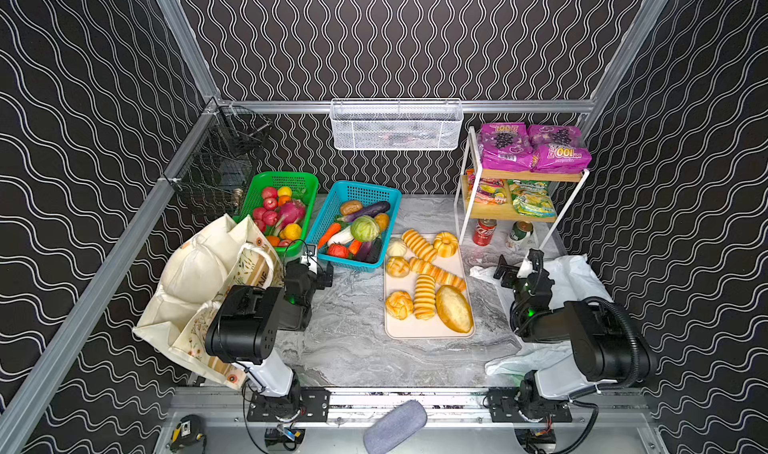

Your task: Place the mixed food into the grocery bags and tie them

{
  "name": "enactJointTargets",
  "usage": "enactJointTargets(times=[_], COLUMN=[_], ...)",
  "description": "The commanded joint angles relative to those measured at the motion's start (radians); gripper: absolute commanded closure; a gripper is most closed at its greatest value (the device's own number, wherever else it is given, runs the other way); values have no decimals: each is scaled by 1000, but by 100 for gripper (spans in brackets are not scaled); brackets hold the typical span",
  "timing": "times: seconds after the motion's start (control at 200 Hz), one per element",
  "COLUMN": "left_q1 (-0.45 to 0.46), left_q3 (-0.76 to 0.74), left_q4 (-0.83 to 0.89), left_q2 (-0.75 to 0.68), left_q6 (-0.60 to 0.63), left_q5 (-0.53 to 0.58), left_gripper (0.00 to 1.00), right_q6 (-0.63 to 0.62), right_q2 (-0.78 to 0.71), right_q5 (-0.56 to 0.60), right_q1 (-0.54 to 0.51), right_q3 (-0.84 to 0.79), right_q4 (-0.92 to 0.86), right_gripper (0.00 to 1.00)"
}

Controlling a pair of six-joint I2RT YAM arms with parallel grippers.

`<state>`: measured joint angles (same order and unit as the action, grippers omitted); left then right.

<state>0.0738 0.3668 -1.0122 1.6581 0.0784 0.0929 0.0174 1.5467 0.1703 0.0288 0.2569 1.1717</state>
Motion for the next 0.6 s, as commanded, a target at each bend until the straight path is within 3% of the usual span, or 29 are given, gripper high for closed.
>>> enactJointTargets(times=[0.0, 0.596], left_q1=[-2, -3], left_q3=[8, 5], left_q4=[-7, -9], left_q2=[2, -1], left_q6=[-4, -8], left_q5=[-9, -9], left_gripper=[1, 1], right_q6=[3, 14], right_q2=[-2, -3], right_q5=[0, -38], right_q1=[0, 16], right_q3=[1, 4], right_q4=[31, 19], right_gripper=[0, 0])
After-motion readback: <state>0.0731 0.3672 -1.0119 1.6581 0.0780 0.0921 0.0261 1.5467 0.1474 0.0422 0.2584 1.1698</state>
